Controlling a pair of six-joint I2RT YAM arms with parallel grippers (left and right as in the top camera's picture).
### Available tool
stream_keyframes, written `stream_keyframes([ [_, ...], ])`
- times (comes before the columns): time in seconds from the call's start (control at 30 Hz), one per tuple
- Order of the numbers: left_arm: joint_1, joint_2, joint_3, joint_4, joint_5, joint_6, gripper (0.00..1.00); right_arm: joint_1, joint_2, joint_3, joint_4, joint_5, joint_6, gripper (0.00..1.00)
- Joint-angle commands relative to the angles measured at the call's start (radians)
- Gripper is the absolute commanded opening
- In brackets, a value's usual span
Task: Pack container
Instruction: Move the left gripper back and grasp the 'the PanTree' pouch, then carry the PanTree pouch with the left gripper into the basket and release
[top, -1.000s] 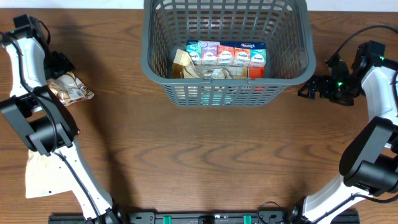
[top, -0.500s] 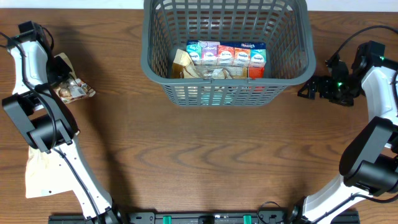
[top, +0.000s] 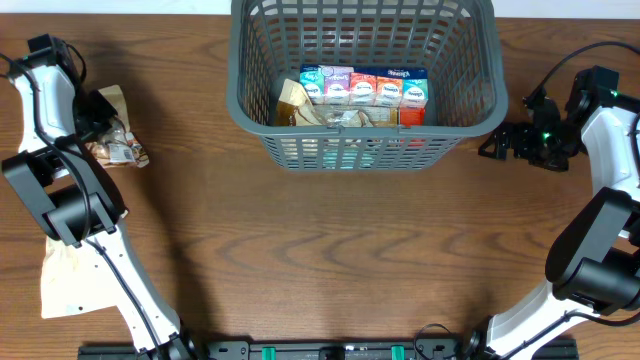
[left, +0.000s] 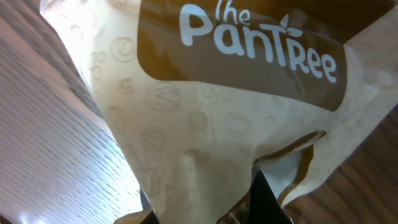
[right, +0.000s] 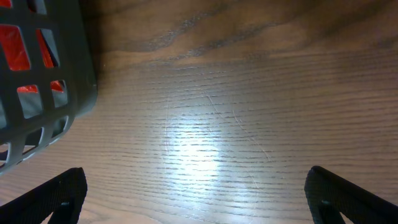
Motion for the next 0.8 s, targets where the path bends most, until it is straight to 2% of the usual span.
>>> stream_keyframes([
  [0.0,-0.021,-0.105,-0.010,-0.013,0.046,0.047,0.06,0.004,-0.003,-0.002,-0.001,-0.004,0.009,0.99],
  [0.3,-0.138,-0.477,-0.010,0.002,0.053,0.241,0.06,0.004,-0.003,-0.002,-0.002,0.008,0.009,0.99],
  [0.43,-0.225,-0.635,-0.010,0.029,0.053,0.291,0.06,0.004,-0.003,-0.002,-0.005,0.008,0.009,0.99],
  [0.6,-0.396,-0.802,-0.010,0.092,0.084,0.451,0.06,0.004,-0.003,-0.002,-0.018,0.008,0.009,0.99],
  [0.77,-0.596,-0.867,-0.010,0.130,0.145,0.686,0.05,0.004,-0.003,-0.002,-0.029,0.008,0.008,0.99],
])
